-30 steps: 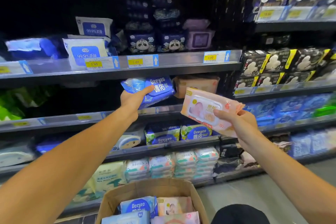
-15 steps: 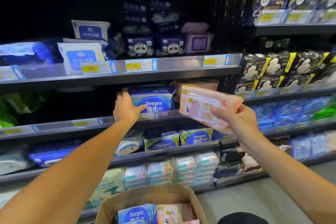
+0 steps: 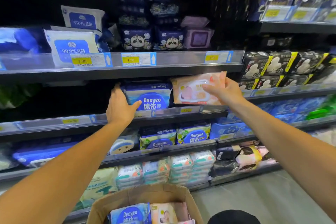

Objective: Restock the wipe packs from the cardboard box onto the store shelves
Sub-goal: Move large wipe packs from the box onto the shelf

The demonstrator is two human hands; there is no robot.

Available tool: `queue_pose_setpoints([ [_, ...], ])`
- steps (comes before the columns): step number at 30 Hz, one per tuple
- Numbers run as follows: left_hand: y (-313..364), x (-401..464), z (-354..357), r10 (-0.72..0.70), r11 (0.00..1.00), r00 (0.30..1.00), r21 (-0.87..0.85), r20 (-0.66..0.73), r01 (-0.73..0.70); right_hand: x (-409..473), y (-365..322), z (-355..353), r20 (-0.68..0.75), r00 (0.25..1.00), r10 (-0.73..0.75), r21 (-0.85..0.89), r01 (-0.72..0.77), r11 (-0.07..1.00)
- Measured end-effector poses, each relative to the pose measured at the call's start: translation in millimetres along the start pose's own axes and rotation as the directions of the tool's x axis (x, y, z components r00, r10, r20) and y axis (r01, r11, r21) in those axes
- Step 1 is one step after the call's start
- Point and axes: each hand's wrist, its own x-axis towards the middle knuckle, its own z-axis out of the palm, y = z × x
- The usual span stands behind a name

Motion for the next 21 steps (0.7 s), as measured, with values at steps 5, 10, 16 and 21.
queue_pose_setpoints([
  [5,0,0,4,0.051,0.999,0.999,0.011,0.015,-0.052,22,12,4,0.018,0.983,-0.183,-0.377,0.176,0.909],
  [10,0,-4,9,0.094,0.995,0.996,-0.018,0.014,-0.093,49,57,14,-0.009,0.997,-0.075,-0.621,0.053,0.782],
  [16,-6,-23,8,0.197,0.980,0.979,-0.020,0.043,-0.197,30,79,14,-0.043,0.996,-0.074,-0.567,0.037,0.823],
  [21,-16,-48,2,0.466,0.866,0.884,0.187,0.033,-0.464,-25,75,28,0.016,0.858,-0.514,-0.658,0.396,0.641],
])
